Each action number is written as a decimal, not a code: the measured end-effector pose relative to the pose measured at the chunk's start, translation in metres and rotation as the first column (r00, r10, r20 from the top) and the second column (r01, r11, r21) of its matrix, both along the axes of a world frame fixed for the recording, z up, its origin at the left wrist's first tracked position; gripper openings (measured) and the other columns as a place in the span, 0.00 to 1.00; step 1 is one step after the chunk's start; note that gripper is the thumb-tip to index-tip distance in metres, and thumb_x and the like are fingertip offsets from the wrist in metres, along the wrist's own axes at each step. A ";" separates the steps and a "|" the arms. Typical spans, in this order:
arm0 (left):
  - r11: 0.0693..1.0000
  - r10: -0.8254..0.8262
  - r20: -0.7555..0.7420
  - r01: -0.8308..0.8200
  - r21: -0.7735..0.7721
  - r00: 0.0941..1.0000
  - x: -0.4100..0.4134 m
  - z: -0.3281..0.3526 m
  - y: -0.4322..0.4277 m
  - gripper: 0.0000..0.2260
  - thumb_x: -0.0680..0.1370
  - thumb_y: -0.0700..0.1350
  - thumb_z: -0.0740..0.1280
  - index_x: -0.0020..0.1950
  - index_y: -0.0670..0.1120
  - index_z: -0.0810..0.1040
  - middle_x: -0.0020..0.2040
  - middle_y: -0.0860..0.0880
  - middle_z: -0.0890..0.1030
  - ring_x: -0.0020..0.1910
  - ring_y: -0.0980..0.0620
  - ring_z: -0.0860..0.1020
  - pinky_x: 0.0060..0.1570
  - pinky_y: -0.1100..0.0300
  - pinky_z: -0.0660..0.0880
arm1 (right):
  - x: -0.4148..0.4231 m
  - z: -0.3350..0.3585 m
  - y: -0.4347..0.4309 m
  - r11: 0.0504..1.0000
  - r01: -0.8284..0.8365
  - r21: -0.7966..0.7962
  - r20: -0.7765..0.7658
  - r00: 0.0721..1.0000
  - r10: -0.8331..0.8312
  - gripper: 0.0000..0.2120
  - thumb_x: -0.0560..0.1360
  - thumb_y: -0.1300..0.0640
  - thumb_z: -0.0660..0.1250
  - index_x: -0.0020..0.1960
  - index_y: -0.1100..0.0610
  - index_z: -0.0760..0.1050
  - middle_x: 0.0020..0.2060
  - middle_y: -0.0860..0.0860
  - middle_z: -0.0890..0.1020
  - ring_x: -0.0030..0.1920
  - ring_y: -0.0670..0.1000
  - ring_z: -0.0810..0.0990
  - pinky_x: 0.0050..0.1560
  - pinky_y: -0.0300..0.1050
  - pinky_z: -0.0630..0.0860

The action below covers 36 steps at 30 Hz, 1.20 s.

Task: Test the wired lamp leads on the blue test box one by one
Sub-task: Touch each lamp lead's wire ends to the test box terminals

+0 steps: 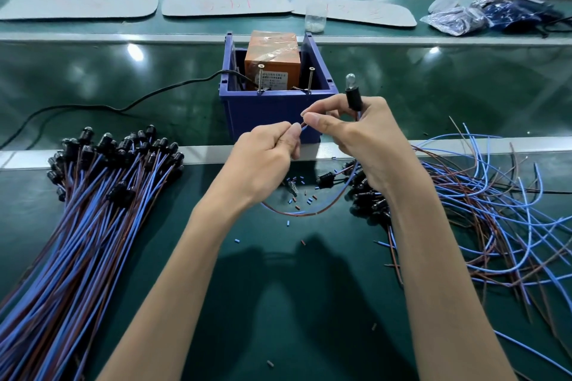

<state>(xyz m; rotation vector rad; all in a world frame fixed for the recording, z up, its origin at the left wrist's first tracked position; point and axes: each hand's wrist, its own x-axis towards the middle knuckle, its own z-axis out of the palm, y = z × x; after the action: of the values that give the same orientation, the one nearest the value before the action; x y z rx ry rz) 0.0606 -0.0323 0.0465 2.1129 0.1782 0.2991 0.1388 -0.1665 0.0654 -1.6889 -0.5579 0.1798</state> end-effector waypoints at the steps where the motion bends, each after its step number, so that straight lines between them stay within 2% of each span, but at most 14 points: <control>1: 1.000 -0.005 -0.005 0.005 0.004 1.000 0.000 0.000 0.001 0.18 0.83 0.48 0.57 0.33 0.49 0.71 0.22 0.59 0.69 0.25 0.59 0.65 0.30 0.64 0.61 | 0.001 -0.001 0.000 1.000 -0.005 -0.012 -0.002 1.000 0.005 0.04 0.71 0.61 0.75 0.38 0.54 0.82 0.23 0.40 0.70 0.24 0.40 0.68 0.27 0.27 0.64; 5: 1.000 -0.006 0.006 0.006 -0.005 1.000 -0.001 0.000 0.001 0.15 0.83 0.46 0.57 0.36 0.48 0.70 0.23 0.60 0.70 0.25 0.60 0.65 0.28 0.66 0.60 | 0.002 -0.001 -0.004 0.997 -0.066 -0.045 0.001 0.998 0.067 0.06 0.71 0.60 0.74 0.37 0.53 0.81 0.25 0.41 0.69 0.24 0.40 0.68 0.27 0.27 0.64; 9: 1.000 -0.016 0.020 0.016 -0.007 1.000 0.000 0.000 -0.004 0.13 0.83 0.46 0.57 0.39 0.48 0.69 0.24 0.55 0.66 0.24 0.57 0.63 0.26 0.63 0.59 | 0.004 -0.001 -0.007 0.997 -0.057 -0.059 0.016 0.998 0.058 0.03 0.71 0.60 0.75 0.39 0.56 0.82 0.25 0.43 0.68 0.23 0.40 0.67 0.26 0.27 0.63; 14: 0.999 -0.032 0.020 0.032 0.012 0.999 0.000 0.001 -0.003 0.13 0.83 0.46 0.58 0.42 0.42 0.73 0.22 0.59 0.69 0.24 0.58 0.65 0.27 0.65 0.59 | 0.004 -0.001 -0.008 0.997 -0.062 -0.049 0.003 0.998 0.062 0.04 0.71 0.62 0.74 0.38 0.55 0.83 0.26 0.45 0.68 0.23 0.40 0.68 0.26 0.26 0.64; 20: 1.000 -0.014 0.026 0.014 -0.002 1.000 0.000 0.000 -0.003 0.14 0.83 0.46 0.58 0.38 0.49 0.72 0.23 0.60 0.69 0.25 0.59 0.65 0.27 0.66 0.60 | 0.004 -0.002 -0.008 0.992 -0.072 -0.103 0.042 0.996 0.077 0.05 0.71 0.60 0.74 0.37 0.53 0.82 0.22 0.41 0.71 0.24 0.40 0.69 0.27 0.26 0.63; 25: 0.999 -0.048 0.021 0.048 -0.007 0.999 0.000 0.000 -0.002 0.14 0.83 0.46 0.58 0.39 0.44 0.72 0.22 0.59 0.68 0.25 0.58 0.63 0.27 0.64 0.59 | 0.007 -0.005 -0.008 0.987 -0.098 -0.128 0.024 0.994 0.102 0.05 0.72 0.58 0.73 0.39 0.52 0.81 0.29 0.45 0.70 0.25 0.40 0.67 0.27 0.26 0.62; 29: 0.999 -0.051 0.017 0.051 -0.004 0.999 -0.001 -0.001 -0.002 0.14 0.83 0.46 0.59 0.38 0.45 0.72 0.22 0.58 0.67 0.24 0.58 0.63 0.27 0.65 0.58 | 0.007 -0.005 -0.008 0.976 -0.127 -0.176 0.017 0.991 0.132 0.07 0.74 0.58 0.71 0.38 0.51 0.78 0.29 0.43 0.72 0.26 0.40 0.67 0.30 0.29 0.63; 32: 0.998 -0.037 0.003 0.037 0.042 0.999 0.000 -0.001 -0.004 0.14 0.82 0.46 0.59 0.36 0.48 0.72 0.22 0.58 0.68 0.24 0.57 0.64 0.26 0.66 0.59 | 0.007 -0.006 -0.007 0.969 -0.088 -0.231 0.034 0.995 0.099 0.10 0.75 0.59 0.70 0.36 0.49 0.77 0.30 0.42 0.73 0.28 0.40 0.68 0.35 0.36 0.62; 36: 0.992 0.034 -0.040 -0.029 0.119 0.999 0.000 0.001 -0.004 0.16 0.81 0.46 0.60 0.33 0.49 0.73 0.22 0.59 0.71 0.25 0.58 0.68 0.26 0.68 0.62 | 0.004 -0.007 -0.001 0.966 -0.021 -0.256 0.032 0.999 0.031 0.11 0.74 0.61 0.70 0.34 0.50 0.76 0.27 0.40 0.74 0.30 0.39 0.69 0.36 0.37 0.64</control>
<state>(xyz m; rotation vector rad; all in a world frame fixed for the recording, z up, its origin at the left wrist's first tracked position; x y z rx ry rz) 0.0610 -0.0361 0.0472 2.2368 0.2237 0.2901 0.1428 -0.1678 0.0589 -1.9389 -0.6039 0.2494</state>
